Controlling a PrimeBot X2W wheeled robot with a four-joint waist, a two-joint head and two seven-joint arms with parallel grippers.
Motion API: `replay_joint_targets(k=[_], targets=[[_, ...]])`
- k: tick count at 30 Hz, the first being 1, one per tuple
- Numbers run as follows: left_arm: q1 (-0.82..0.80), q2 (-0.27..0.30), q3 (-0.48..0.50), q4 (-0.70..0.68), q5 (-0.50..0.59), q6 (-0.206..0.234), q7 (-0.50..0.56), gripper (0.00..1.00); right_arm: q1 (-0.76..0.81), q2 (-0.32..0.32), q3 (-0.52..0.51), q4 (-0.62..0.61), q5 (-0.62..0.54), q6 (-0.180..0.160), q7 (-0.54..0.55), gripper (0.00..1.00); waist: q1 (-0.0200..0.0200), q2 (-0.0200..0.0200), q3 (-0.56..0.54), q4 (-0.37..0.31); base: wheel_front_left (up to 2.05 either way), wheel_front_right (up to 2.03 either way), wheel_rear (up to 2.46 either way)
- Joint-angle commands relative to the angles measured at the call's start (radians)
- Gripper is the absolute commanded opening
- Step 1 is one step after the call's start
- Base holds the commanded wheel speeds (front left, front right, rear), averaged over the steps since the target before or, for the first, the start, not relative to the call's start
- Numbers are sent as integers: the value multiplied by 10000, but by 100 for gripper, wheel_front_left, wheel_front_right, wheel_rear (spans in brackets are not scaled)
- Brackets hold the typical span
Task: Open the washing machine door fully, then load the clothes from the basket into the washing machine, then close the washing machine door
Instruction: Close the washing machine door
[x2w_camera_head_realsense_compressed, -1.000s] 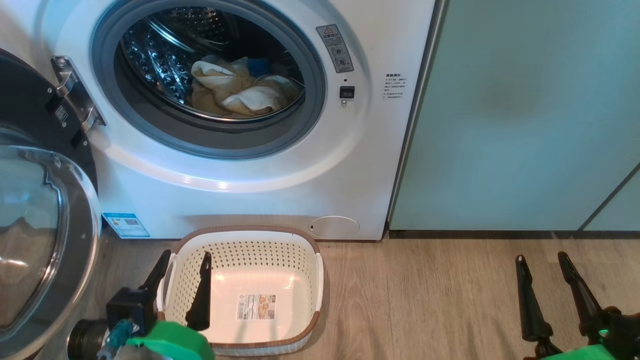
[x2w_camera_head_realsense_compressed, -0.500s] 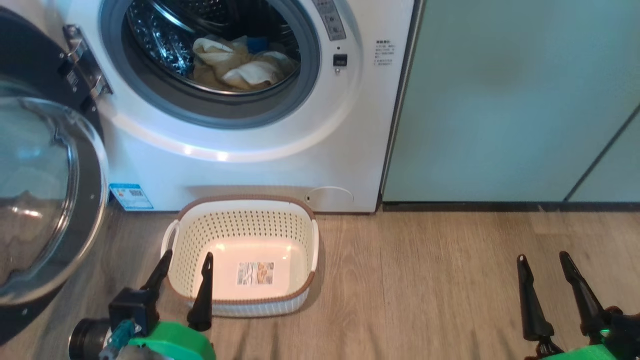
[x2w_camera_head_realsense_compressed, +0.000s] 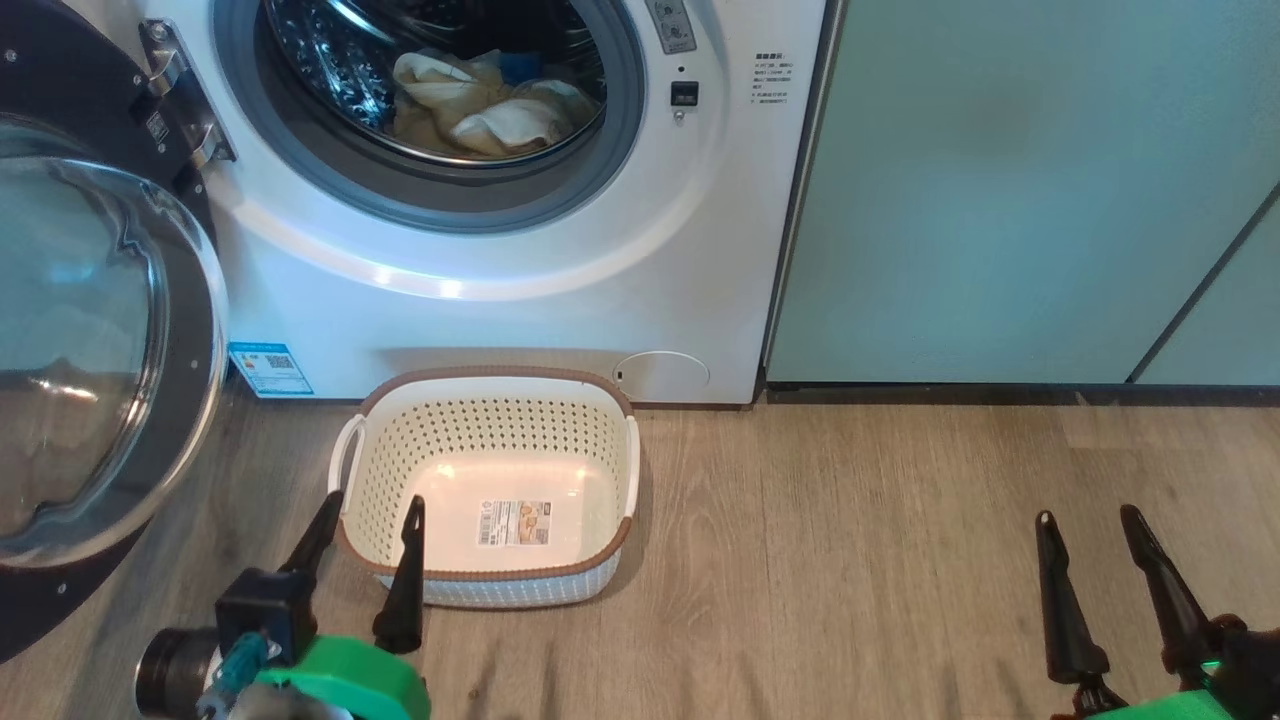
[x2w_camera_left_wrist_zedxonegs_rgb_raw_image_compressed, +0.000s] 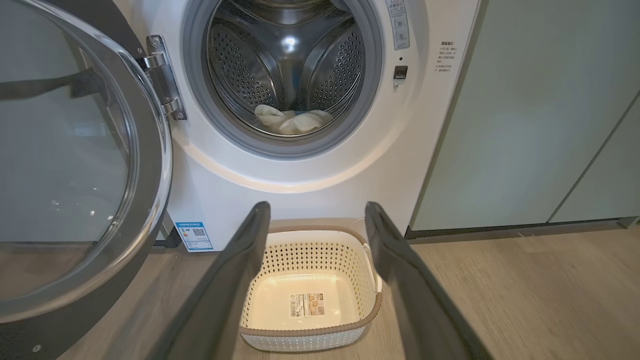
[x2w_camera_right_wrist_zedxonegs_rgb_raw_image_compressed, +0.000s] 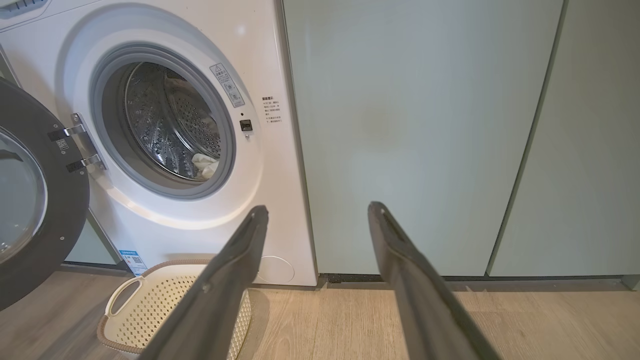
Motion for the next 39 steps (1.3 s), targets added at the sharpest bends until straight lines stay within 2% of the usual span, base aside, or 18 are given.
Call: replay_joint_targets(k=[1,17,23,28,39], targets=[[-535,177,464,-278,188,299,-64,100,-275,-154,166,-292,-62,-29,-2,100,0,0,-1,-1,0,0,0],[-463,50,645,-369,289,117,-65,100,-215,-154,100,-256,-48,-29,-50,100,0,0,-62,59,0,0,0],[-419,78,739,-349,281,147,-64,100,-77,-154,-108,-262,6,-29,-52,100,0,0,-107,384,0,0,0],[-369,126,762,-357,294,193,-55,100,9,-154,-183,-279,24,-29,-51,100,0,0,-197,1019,0,0,0],[-146,79,727,-441,227,273,-25,100,134,-154,-130,-331,-12,-29,13,100,0,0,-351,3269,0,0,0]])
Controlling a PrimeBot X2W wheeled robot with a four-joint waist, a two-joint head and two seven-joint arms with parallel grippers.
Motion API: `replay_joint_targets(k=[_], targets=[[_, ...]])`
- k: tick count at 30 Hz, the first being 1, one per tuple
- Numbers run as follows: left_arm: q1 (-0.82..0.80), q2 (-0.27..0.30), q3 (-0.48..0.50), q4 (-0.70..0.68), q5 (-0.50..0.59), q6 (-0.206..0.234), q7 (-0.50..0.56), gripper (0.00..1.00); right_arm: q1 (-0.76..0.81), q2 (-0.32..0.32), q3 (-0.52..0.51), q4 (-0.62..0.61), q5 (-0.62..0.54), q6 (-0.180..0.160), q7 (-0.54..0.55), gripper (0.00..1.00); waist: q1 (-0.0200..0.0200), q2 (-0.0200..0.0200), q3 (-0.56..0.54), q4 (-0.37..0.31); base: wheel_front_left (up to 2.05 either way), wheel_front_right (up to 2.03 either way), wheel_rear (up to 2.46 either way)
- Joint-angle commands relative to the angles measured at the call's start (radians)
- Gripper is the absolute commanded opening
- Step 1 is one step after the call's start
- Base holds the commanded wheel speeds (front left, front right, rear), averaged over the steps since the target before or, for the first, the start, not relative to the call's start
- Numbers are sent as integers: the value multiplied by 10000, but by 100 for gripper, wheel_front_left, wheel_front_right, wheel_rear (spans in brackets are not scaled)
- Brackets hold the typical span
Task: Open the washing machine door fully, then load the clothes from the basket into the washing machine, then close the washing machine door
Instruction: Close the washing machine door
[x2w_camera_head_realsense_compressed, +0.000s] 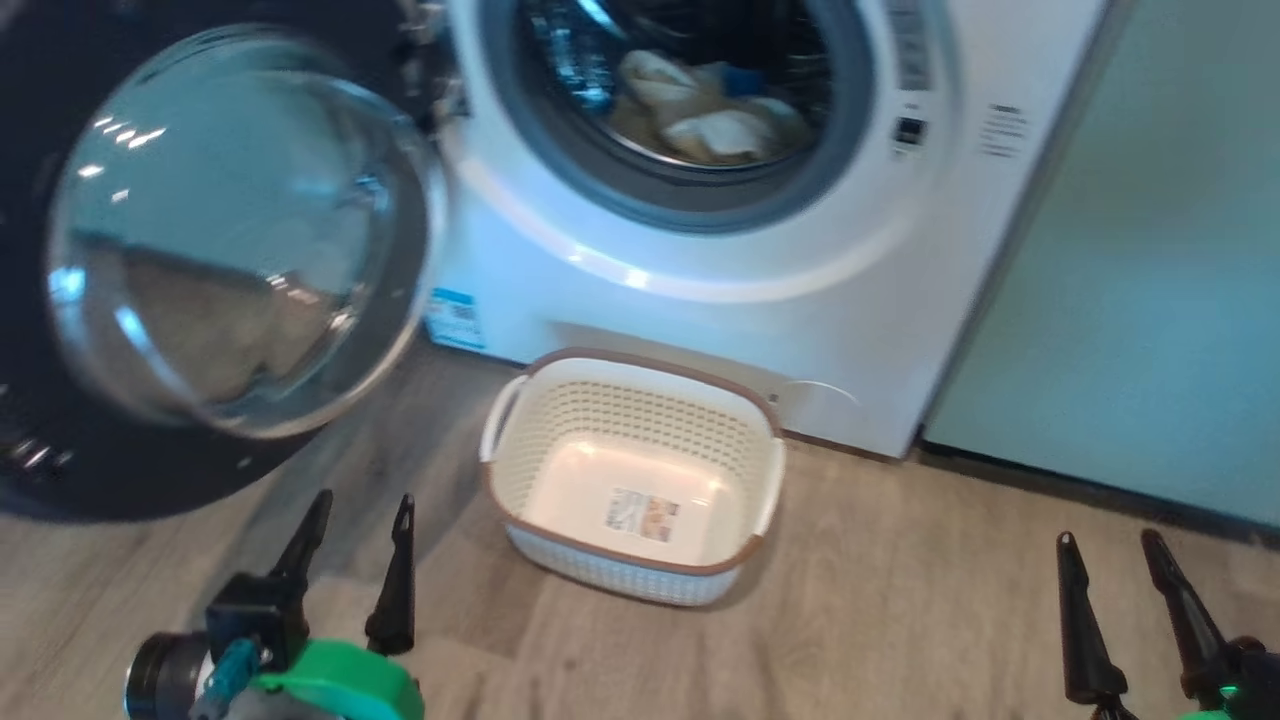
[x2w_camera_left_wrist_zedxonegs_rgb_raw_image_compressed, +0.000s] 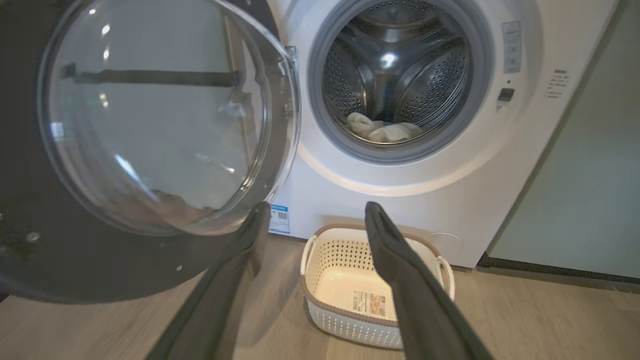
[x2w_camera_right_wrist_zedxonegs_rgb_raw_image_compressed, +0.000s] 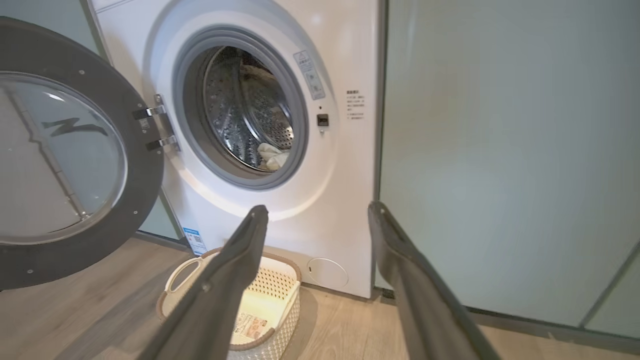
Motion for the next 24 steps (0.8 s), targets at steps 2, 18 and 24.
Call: replay_joint_targets(k=[2,18,24], targets=[[-219,172,442,-367,-17,282,-31,100,-214,-160,240,-354,-24,-29,24,100,0,0,-100,1093,0,0,0],[-83,29,596,-491,44,202,-56,100,-254,-160,455,-336,-3,-29,78,100,0,0,-152,2778,0,0,0],[-67,-24,628,-509,96,184,-59,100,-287,-160,486,-301,-21,-29,71,100,0,0,-100,2837,0,0,0]])
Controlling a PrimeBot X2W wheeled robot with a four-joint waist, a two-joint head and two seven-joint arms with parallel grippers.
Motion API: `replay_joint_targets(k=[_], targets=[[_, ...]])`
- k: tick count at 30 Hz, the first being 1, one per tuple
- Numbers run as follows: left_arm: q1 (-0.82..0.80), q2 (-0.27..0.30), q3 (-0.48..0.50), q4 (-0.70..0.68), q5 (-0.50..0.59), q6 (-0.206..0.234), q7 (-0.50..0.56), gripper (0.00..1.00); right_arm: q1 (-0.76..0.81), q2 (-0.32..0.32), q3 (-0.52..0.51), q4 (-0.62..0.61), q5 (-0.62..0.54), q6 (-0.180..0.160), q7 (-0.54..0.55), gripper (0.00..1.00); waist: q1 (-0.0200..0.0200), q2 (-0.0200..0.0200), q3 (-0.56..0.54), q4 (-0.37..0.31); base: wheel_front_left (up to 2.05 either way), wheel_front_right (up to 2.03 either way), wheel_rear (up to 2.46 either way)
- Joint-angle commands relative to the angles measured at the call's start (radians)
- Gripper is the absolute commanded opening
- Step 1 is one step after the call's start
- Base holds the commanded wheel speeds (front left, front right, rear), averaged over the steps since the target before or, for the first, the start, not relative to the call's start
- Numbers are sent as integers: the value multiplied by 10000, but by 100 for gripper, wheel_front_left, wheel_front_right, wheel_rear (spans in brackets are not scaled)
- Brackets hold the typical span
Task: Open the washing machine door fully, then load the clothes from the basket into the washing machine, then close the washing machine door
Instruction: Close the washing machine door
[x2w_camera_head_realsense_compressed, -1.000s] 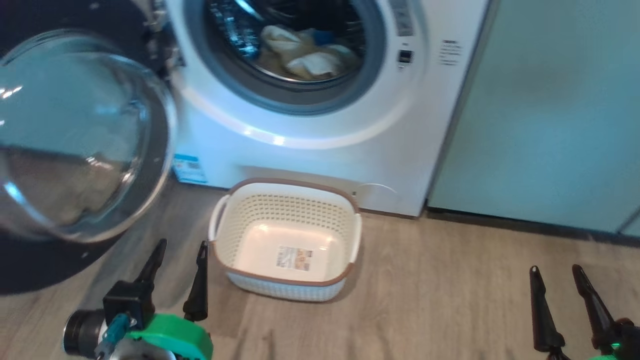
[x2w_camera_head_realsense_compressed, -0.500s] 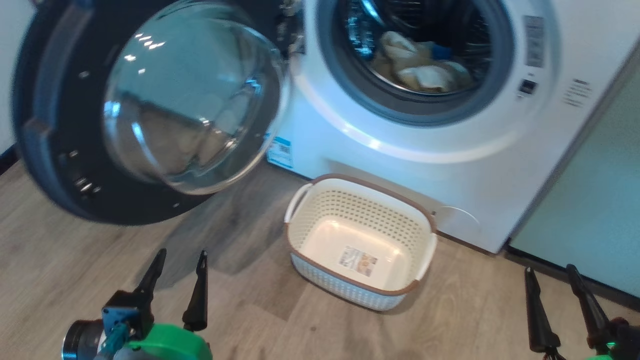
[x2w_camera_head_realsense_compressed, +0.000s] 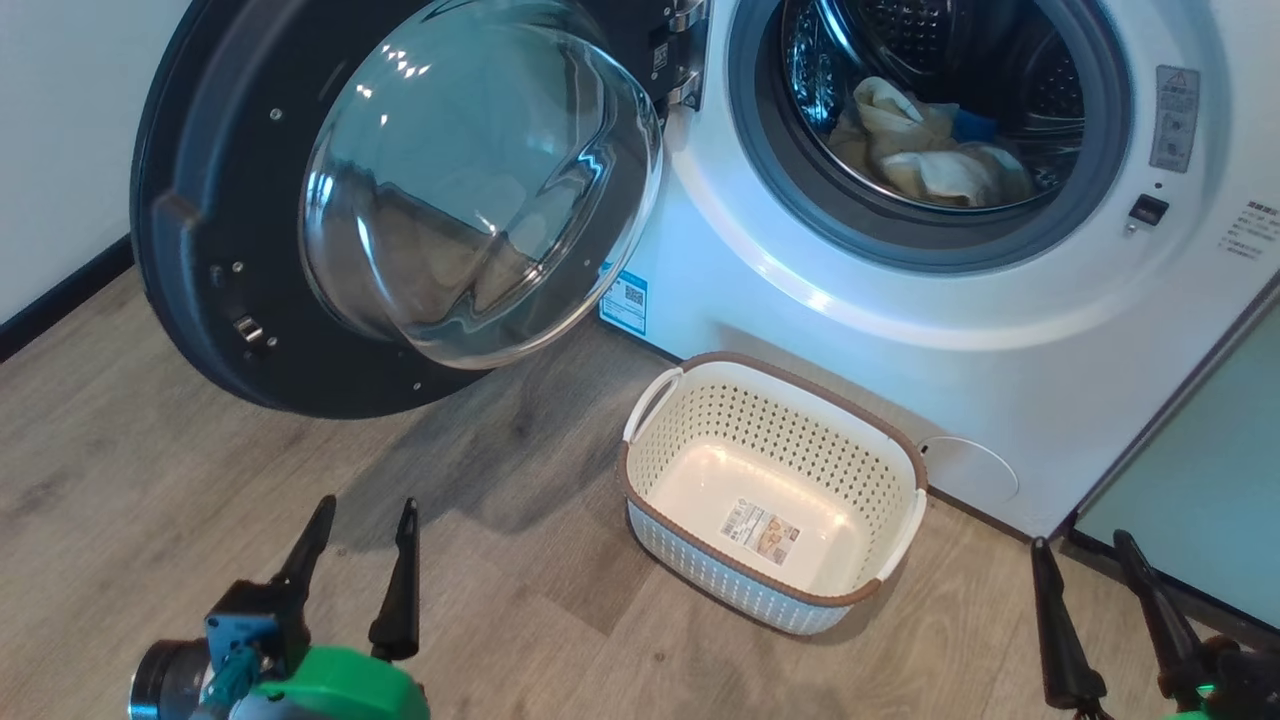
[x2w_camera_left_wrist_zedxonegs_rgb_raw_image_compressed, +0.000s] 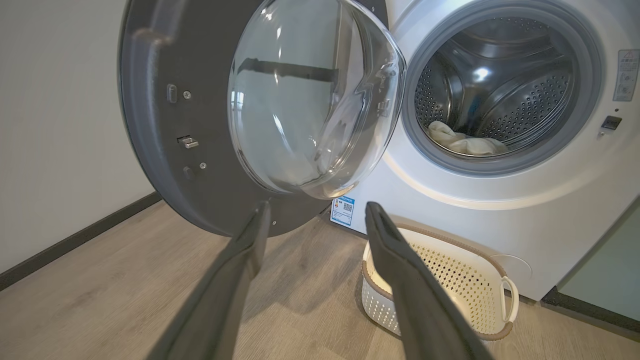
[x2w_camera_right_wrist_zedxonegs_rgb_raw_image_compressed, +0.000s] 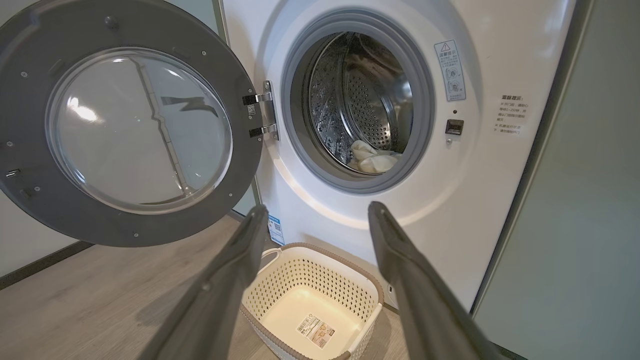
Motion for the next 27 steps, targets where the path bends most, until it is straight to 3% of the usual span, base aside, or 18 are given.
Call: replay_joint_targets(k=[1,7,8,9,19,22,26,27], targets=[[-354,84,528,-302,107,186,-60,100,-295,-160,188,-285,-25,-29,-21,100,0,0,0,-14,0,0,0],[-346,109,555,-302,135,148,-61,100,-311,-160,246,-228,5,-29,-41,100,0,0,-49,-79,0,0,0],[-351,110,555,-317,123,118,-61,43,-315,-160,257,-227,3,-29,-43,100,0,0,-49,-92,0,0,0],[-350,101,561,-335,83,74,-62,0,-324,-160,268,-231,-3,-29,-44,100,0,0,-38,-107,0,0,0],[-311,46,554,-336,-252,-455,-64,0,-309,-160,198,-267,-65,-29,-25,100,0,0,-36,-92,0,0,0],[-276,-209,698,-521,-804,-907,-64,0,-301,-160,190,-300,-78,-29,-1,100,0,0,-27,-51,0,0,0],[-129,-904,1227,-1105,-2189,-2034,-65,0,-256,-160,171,-352,-83,-29,31,100,0,0,-38,7,0,0,0],[-129,-904,1227,-1105,-2189,-2034,-65,0,-256,-160,171,-352,-83,-29,31,100,0,0,-38,7,0,0,0]])
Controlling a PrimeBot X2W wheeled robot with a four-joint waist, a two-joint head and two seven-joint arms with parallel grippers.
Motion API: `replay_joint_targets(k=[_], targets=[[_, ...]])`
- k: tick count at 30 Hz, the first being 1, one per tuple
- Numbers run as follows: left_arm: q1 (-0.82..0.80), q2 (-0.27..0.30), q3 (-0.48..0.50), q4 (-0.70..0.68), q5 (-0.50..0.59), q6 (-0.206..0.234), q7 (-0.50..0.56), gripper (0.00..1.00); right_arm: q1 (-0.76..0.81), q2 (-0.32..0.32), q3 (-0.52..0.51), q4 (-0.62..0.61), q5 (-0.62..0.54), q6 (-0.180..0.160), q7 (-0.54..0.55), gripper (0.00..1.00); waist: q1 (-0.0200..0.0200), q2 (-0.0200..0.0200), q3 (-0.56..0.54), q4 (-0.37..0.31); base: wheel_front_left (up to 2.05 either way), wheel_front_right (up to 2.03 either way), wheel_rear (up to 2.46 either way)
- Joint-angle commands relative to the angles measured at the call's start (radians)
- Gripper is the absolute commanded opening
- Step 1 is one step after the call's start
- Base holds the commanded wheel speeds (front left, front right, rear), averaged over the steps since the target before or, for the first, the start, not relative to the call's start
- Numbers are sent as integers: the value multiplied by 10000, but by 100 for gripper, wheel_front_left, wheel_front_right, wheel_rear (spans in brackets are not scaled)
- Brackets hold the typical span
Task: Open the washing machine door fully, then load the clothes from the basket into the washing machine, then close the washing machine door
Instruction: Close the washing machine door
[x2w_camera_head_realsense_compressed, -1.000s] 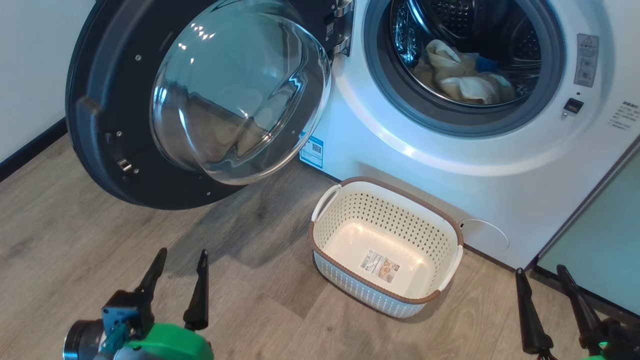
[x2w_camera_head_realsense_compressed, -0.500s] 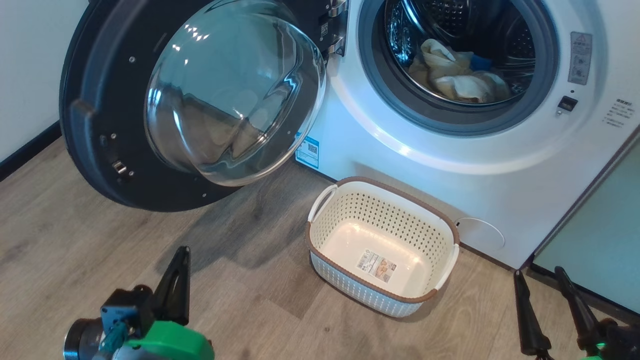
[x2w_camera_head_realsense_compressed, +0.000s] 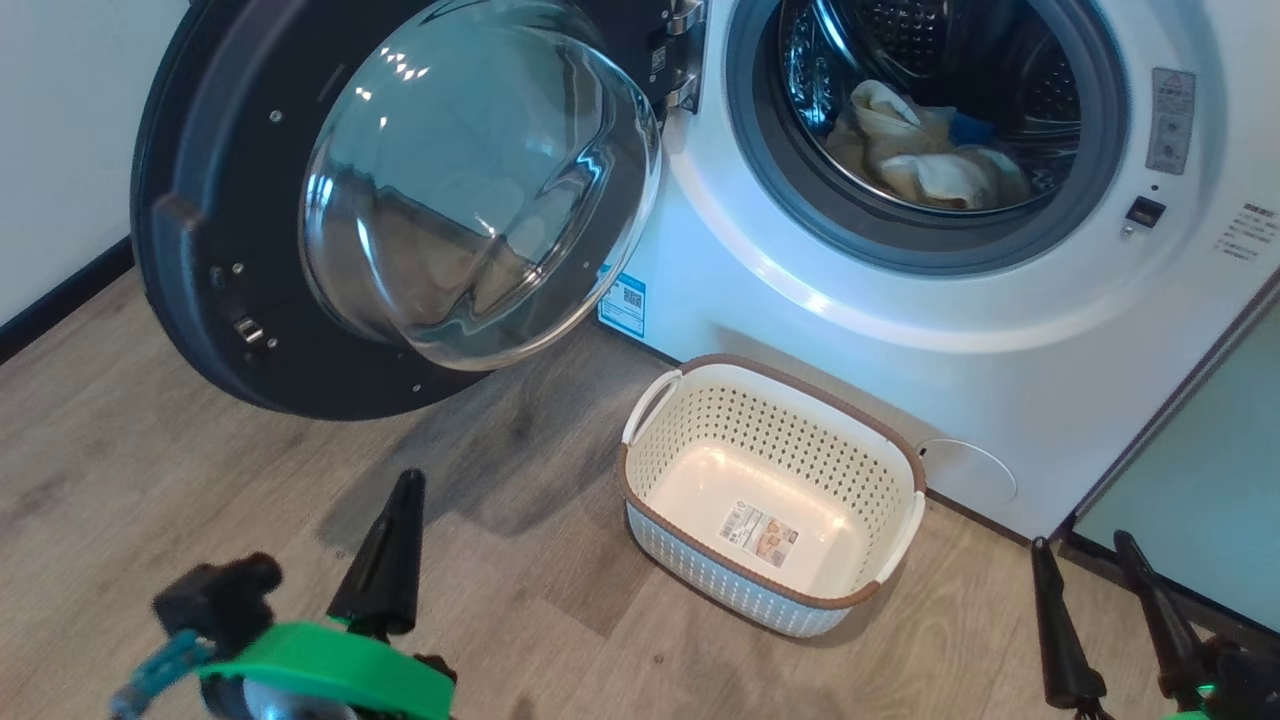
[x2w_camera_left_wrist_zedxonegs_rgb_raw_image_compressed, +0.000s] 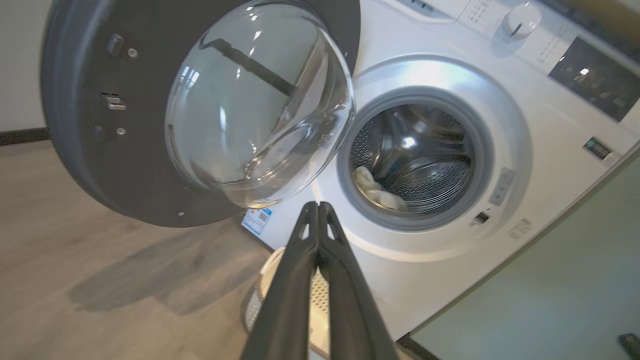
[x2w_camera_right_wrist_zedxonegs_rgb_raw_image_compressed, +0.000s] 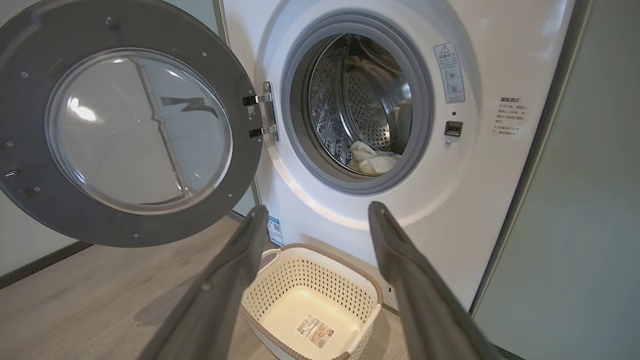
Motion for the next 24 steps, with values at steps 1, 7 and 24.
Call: replay_joint_targets(k=[1,7,24], targets=[[-333,30,493,-383,-129,-92,-63,0,-249,-160,134,-376,-65,-29,26,100,0,0,-3,13,0,0,0],[-117,-1320,2238,-1446,-3460,-2207,-64,0,-227,-160,110,-419,-12,-29,58,100,0,0,-26,118,0,0,0],[-1846,-138,5810,-3222,-7333,-2897,94,0,-40,-160,44,-549,106,-29,162,100,0,0,-67,367,0,0,0]])
